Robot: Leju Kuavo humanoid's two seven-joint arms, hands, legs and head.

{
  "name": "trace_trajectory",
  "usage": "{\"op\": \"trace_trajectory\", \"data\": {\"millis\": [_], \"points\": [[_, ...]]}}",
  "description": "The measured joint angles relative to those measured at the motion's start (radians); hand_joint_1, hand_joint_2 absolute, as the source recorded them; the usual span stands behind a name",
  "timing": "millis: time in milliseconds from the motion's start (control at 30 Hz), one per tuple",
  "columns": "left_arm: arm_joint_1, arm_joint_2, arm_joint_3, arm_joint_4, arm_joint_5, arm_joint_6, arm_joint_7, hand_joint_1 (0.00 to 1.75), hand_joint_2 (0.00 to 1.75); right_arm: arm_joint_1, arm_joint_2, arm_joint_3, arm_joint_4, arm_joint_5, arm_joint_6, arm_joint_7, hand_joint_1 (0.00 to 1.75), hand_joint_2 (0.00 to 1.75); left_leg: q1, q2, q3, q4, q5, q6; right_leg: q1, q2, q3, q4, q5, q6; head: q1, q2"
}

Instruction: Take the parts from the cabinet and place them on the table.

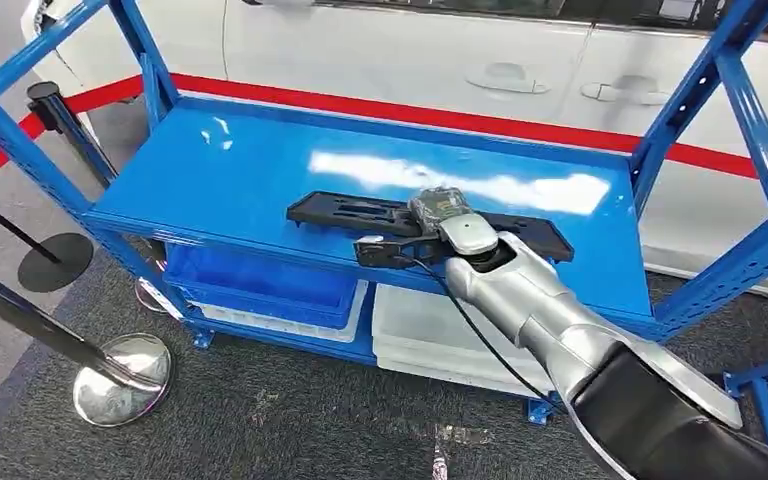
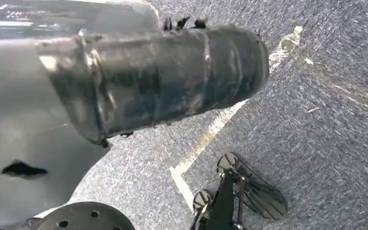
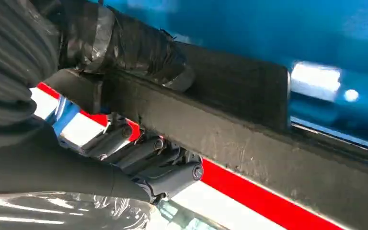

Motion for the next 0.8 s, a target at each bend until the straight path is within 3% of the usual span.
{"op": "trace_trajectory", "data": {"millis": [267,433,800], "points": [[0.000,0.013,0.000,0.000,0.009,-0.009,-0.015,0.00,0.00,0.000,0.000,0.000,0.001,0.001,-0.014,-0.006,1.75,1.75,0.003,0.000,0.003,-0.006,0.003,-0.004,0.002,0.000,0.000,0.000,0.000,0.000,0.000,0.000],[0.001,0.013,0.000,0.000,0.012,-0.019,-0.027,0.00,0.00,-0.002,0.000,0.001,-0.003,0.051,-0.148,0.026,1.75,1.75,0.003,0.000,0.003,-0.007,0.003,-0.005,0.002,0.001,0.000,0.001,0.000,-0.001,0.000,0.000],[0.000,0.013,0.000,0.000,0.011,-0.023,-0.028,0.00,0.00,-0.006,0.000,0.010,-0.010,0.077,-0.179,0.031,1.75,1.75,0.003,0.000,0.003,-0.007,0.003,-0.005,0.002,0.001,-0.001,0.001,0.000,-0.001,0.000,0.000]]}}
